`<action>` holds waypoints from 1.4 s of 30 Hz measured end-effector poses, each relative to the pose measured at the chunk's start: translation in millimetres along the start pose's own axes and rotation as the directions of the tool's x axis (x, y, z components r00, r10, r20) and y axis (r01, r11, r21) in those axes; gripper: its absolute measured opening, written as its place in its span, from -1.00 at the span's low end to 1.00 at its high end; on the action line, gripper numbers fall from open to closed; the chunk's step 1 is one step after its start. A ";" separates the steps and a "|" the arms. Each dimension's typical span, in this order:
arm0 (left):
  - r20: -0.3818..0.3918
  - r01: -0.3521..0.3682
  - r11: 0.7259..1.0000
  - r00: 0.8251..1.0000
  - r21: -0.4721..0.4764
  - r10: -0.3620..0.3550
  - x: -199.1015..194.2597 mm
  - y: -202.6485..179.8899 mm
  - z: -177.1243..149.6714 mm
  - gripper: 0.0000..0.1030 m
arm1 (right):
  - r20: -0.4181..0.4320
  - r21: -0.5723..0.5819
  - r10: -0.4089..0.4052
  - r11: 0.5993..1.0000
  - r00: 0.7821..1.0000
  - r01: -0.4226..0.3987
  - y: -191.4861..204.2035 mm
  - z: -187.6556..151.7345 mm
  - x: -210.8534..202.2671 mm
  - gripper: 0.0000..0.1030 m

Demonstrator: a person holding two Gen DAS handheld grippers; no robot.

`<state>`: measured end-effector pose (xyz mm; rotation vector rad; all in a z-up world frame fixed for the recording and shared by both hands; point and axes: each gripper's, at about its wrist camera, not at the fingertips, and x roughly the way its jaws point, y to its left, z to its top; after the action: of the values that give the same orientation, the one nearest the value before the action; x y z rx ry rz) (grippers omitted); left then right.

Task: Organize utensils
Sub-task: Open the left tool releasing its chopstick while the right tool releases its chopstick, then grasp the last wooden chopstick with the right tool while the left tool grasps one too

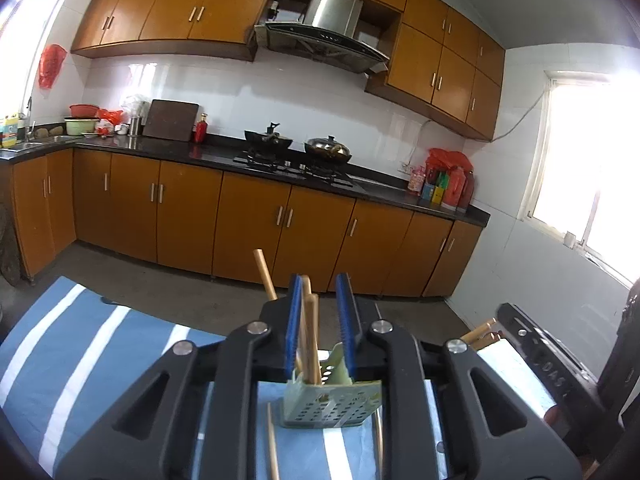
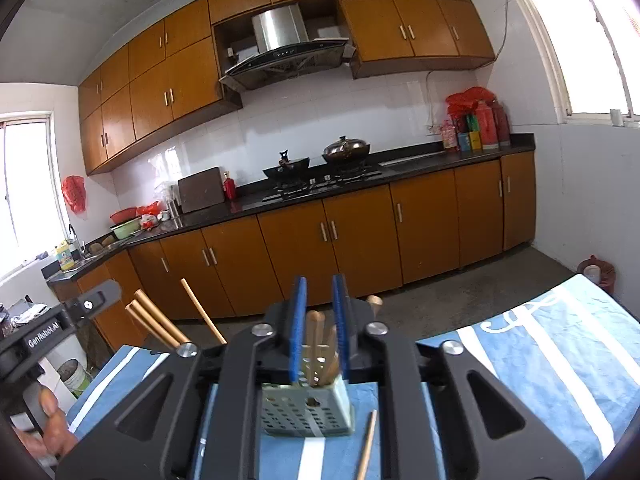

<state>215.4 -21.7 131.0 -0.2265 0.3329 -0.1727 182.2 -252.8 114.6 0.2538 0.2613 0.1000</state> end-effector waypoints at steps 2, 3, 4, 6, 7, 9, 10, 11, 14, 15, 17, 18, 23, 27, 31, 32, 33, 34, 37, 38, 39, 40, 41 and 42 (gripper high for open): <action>-0.006 -0.021 1.000 1.000 0.004 0.021 -13.3 7.5 -5.4 -0.58 | -0.004 0.001 -0.014 1.000 1.000 0.014 -4.9 -2.2 -11.5 -0.66; -0.012 -0.028 1.000 1.000 0.005 0.028 -17.7 10.8 -8.0 -0.56 | -0.011 0.003 -0.020 1.000 1.000 0.020 -8.7 -5.6 -17.1 -0.65; -0.025 -0.039 0.999 0.999 0.006 0.039 -23.2 17.3 -14.9 -0.55 | -0.025 0.003 -0.032 0.999 0.999 0.032 -13.1 -11.2 -21.9 -0.65; -0.057 -0.062 0.998 0.996 0.010 0.062 -29.1 28.1 -29.7 -0.54 | -0.058 0.001 -0.052 0.999 0.997 0.052 -21.6 -23.3 -27.6 -0.64; -0.072 -0.072 0.997 0.995 0.013 0.073 -30.4 32.9 -36.4 -0.52 | -0.095 0.002 -0.067 0.998 0.993 0.068 -28.1 -36.1 -28.9 -0.63; -0.130 -0.111 0.993 0.985 0.032 0.114 -29.0 46.6 -60.7 -0.51 | -0.153 0.005 -0.081 0.997 0.985 0.083 -35.4 -55.2 -27.3 -0.63; -0.164 -0.130 0.991 0.977 0.041 0.135 -25.8 52.9 -73.7 -0.51 | -0.200 0.007 -0.088 0.996 0.976 0.091 -39.7 -69.8 -24.0 -0.63; -0.190 -0.140 0.989 0.971 0.044 0.146 -23.8 57.1 -83.8 -0.51 | -0.238 0.008 -0.092 0.995 0.967 0.096 -42.4 -83.1 -20.8 -0.63; -0.289 -0.158 0.987 0.943 0.040 0.163 -14.5 70.9 -117.0 -0.51 | -0.366 0.022 -0.086 0.995 0.927 0.101 -45.4 -125.1 -7.9 -0.63; -0.310 -0.162 0.986 0.936 0.042 0.167 -12.3 73.3 -124.7 -0.51 | -0.396 0.027 -0.078 0.995 0.915 0.096 -42.6 -136.3 -4.8 -0.63; -0.350 -0.166 0.985 0.921 0.045 0.171 -8.8 77.0 -140.7 -0.51 | -0.469 0.034 -0.055 0.996 0.882 0.080 -36.2 -163.2 2.8 -0.63; -0.366 -0.165 0.985 0.915 0.046 0.171 -7.6 79.3 -147.4 -0.50 | -0.486 0.032 -0.050 0.997 0.872 0.075 -31.9 -171.6 4.2 -0.63; -0.399 -0.160 0.986 0.902 0.041 0.163 -6.3 81.2 -162.8 -0.37 | -0.545 -0.006 -0.044 0.999 0.837 0.048 -10.9 -201.3 7.9 -0.32; -0.418 -0.151 0.988 0.895 0.042 0.155 -3.3 76.7 -170.7 -0.36 | -0.565 -0.066 -0.084 0.996 0.821 0.057 -0.9 -213.6 14.0 -0.35; -0.437 -0.143 0.989 0.888 0.042 0.146 -0.2 73.2 -178.8 -0.36 | -0.557 -0.126 -0.143 0.988 0.818 0.087 -2.1 -220.0 16.4 -0.76; -0.442 -0.139 0.989 0.886 0.042 0.143 0.7 71.9 -181.5 -0.36 | -0.553 -0.131 -0.153 0.987 0.819 0.095 -3.8 -220.4 15.8 -0.83; -0.445 -0.136 0.990 0.884 0.044 0.142 1.7 70.1 -184.0 -0.36 | -0.550 -0.126 -0.158 0.986 0.820 0.105 -6.9 -219.7 15.4 -0.84; -0.449 -0.134 0.990 0.882 0.046 0.140 3.0 68.1 -186.1 -0.36 | -0.550 -0.120 -0.161 0.986 0.820 0.113 -10.3 -218.7 15.8 -0.85; -0.464 -0.119 0.992 0.877 0.048 0.127 5.9 61.7 -192.4 -0.36 | -0.542 -0.111 -0.199 0.980 0.817 0.165 -24.4 -213.9 15.5 -0.85; -0.469 -0.110 0.993 0.875 0.050 0.121 7.6 58.5 -194.5 -0.35 | -0.540 -0.106 -0.214 0.977 0.814 0.186 -30.4 -212.2 15.9 -0.85; -0.473 -0.104 0.993 0.873 0.053 0.117 9.0 55.6 -196.4 -0.30 | -0.537 -0.100 -0.233 0.972 0.811 0.213 -37.7 -210.3 16.0 -0.85; -0.477 -0.097 0.994 0.871 0.058 0.113 10.4 52.6 -198.1 -0.26 | -0.535 -0.094 -0.251 0.966 0.807 0.239 -43.9 -207.5 14.6 -0.85; -0.482 -0.087 0.994 0.869 0.064 0.107 12.1 48.8 -200.3 -0.25 | -0.532 -0.087 -0.272 0.960 0.802 0.267 -51.1 -205.5 13.5 -0.85; -0.488 -0.079 0.994 0.867 0.072 0.104 14.2 44.9 -202.6 -0.25 | -0.530 -0.078 -0.292 0.951 0.796 0.298 -59.3 -203.7 13.6 -0.85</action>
<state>165.3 -20.2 -70.9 -0.1127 0.8468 -0.1429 144.7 -260.3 -94.5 0.1862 0.8619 -0.1473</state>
